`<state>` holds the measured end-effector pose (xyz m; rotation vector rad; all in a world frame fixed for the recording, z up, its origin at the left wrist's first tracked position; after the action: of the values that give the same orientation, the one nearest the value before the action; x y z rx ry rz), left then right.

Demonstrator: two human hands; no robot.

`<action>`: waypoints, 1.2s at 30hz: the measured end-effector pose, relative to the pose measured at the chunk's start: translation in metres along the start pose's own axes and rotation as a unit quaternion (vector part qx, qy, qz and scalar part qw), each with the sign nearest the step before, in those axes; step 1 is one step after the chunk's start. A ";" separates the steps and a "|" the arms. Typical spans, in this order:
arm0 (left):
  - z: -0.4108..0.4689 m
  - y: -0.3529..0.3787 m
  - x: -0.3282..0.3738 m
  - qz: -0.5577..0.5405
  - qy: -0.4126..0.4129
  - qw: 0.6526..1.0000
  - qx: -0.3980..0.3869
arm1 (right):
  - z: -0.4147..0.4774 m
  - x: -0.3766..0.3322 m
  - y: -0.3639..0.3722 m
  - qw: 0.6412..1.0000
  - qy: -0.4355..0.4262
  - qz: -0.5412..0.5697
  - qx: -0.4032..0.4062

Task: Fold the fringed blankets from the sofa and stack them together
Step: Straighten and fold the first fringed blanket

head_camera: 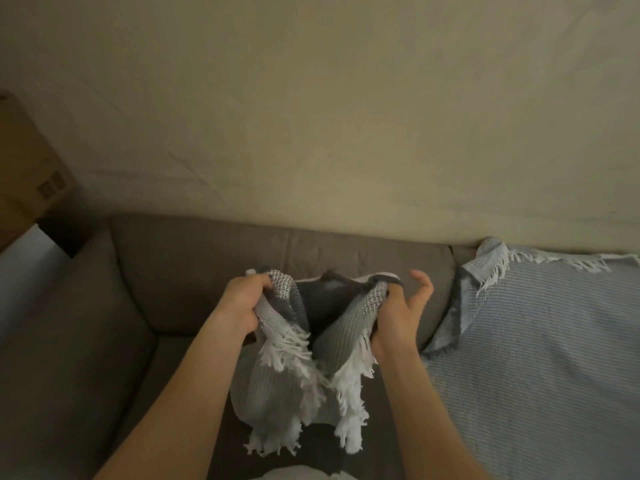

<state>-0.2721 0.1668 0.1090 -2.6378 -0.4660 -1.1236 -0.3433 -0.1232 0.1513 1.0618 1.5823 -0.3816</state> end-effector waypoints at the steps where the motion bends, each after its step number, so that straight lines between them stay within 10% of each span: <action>1: -0.002 0.002 0.001 0.006 0.003 1.000 -0.013 | 0.003 -0.006 0.002 0.998 -0.044 -0.036 -0.007; 7: -0.028 0.030 0.016 0.088 0.095 0.983 -0.131 | -0.028 0.002 0.054 0.938 -0.091 -0.258 -0.212; 12: -0.059 0.048 0.028 0.311 0.242 0.886 -0.245 | -0.054 0.034 0.077 0.859 -0.048 -0.320 -0.396; 18: -0.069 0.061 0.038 0.406 0.343 0.816 -0.227 | -0.032 0.029 0.069 0.829 -0.127 -0.426 -0.339; 23: -0.060 0.052 0.044 0.476 0.429 0.757 -0.126 | -0.013 0.023 0.054 0.872 -0.111 -0.406 -0.250; 27: -0.042 0.029 0.041 0.458 0.390 0.795 -0.074 | -0.003 0.014 0.038 0.915 -0.048 -0.346 -0.203; 32: -0.060 0.038 0.026 0.237 0.248 0.926 -0.154 | 0.001 0.024 0.023 0.936 0.075 -0.301 -0.165; 36: -0.065 0.052 0.017 0.163 0.221 0.938 -0.210 | -0.005 0.027 0.019 0.939 0.135 -0.276 -0.155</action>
<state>-0.2837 0.1000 0.1601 -2.5212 0.3229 -1.7814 -0.3296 -0.0979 0.1341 0.4251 2.1060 -0.3512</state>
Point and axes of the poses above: each hand's wrist, its own z-axis towards the middle knuckle, its own y-axis out of the palm, x = y × z, the point moved 10 cm from there along z, towards the middle knuckle, and after that the axes turned 12 degrees about x, right-handed, at the moved point
